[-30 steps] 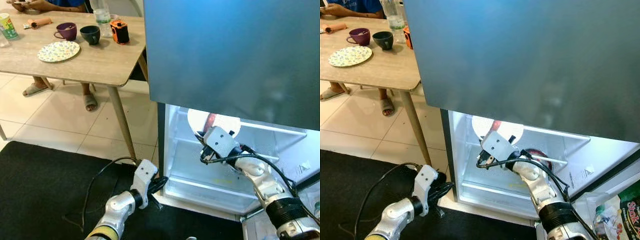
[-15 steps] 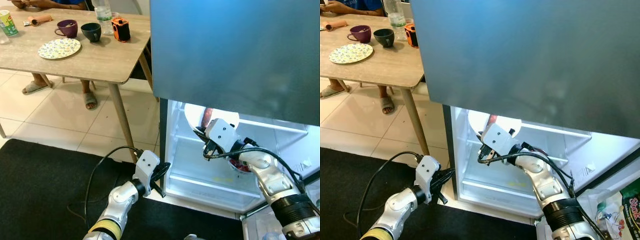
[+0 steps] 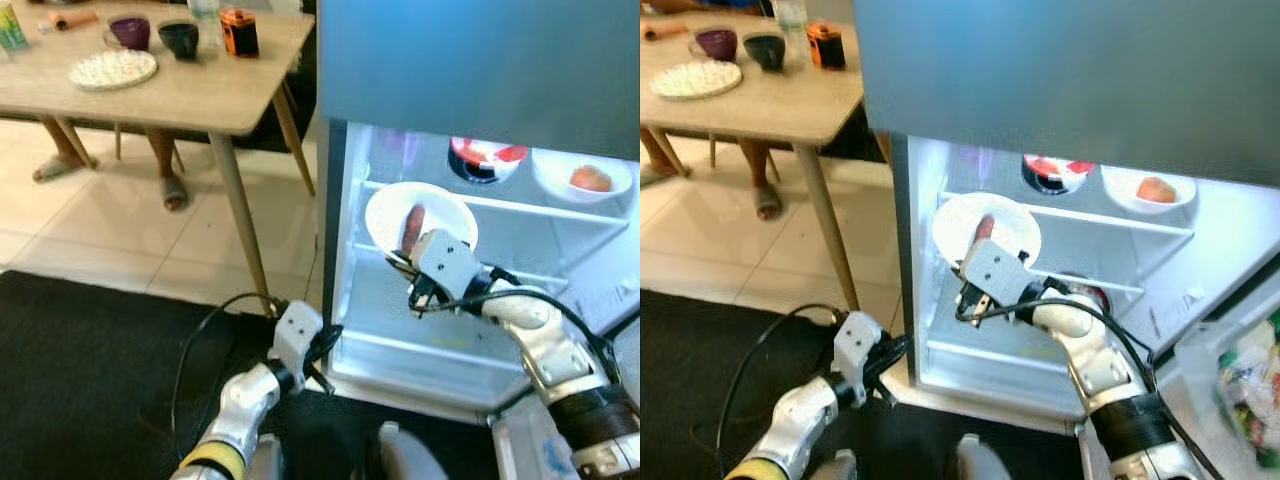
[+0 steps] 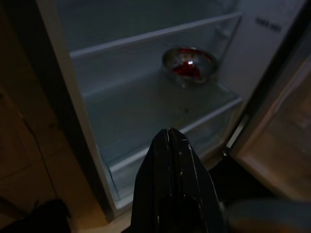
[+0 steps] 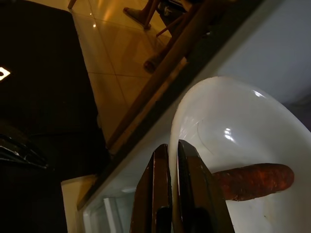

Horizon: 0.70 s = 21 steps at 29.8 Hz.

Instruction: Restocking fridge

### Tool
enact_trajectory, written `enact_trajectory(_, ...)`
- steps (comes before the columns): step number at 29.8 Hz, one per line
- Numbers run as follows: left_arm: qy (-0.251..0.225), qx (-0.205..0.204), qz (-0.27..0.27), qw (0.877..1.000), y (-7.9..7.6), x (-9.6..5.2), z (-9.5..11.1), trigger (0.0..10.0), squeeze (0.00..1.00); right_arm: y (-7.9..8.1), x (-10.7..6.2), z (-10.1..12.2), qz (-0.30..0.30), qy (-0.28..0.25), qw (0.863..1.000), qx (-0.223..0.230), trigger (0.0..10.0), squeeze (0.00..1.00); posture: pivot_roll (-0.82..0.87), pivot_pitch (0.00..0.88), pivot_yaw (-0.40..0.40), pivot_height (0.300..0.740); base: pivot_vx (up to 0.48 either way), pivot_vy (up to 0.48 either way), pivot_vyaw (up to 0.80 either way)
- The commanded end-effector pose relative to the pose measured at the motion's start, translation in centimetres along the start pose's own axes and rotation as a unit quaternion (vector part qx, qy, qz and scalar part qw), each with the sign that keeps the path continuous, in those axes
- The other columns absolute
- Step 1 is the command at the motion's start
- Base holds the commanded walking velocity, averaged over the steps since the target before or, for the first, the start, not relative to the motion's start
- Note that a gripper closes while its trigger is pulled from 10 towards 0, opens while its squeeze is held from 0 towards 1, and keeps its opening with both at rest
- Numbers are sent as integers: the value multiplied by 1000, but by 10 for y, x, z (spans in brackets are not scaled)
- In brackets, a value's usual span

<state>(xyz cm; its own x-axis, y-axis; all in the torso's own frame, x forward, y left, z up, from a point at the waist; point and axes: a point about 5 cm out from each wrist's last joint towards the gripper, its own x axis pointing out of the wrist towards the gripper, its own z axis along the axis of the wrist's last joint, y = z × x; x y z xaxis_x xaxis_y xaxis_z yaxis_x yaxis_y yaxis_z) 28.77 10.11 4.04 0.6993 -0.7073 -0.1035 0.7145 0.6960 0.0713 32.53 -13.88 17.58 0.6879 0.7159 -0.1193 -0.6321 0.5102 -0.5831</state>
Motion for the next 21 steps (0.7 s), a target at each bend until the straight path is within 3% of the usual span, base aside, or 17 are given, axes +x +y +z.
enact_trajectory(1, -19, 8, -6, 1000, -4, 7, 8, 10000, 0, -5, -3, 8, -7, -19, 1000, -1, 10000, 0, -87, 140, -5, 592, 0, 0, 0)
enact_trajectory(13, -57, 26, -6, 998, -3, 15, 26, 10000, 0, -9, -4, 21, 9, -42, 999, -15, 10000, 0, -86, 133, -4, 592, 0, 0, 0)
enact_trajectory(19, -87, 37, -3, 996, -1, 21, 41, 10000, 0, -16, -11, 33, 39, -62, 996, -54, 10000, 0, -86, 134, -4, 592, 0, 0, 0)
enact_trajectory(21, -107, 43, -6, 993, -3, 25, 52, 10000, 0, -33, -12, 45, 39, -60, 994, -81, 10000, 0, -89, 135, -3, 592, 0, 0, 0)
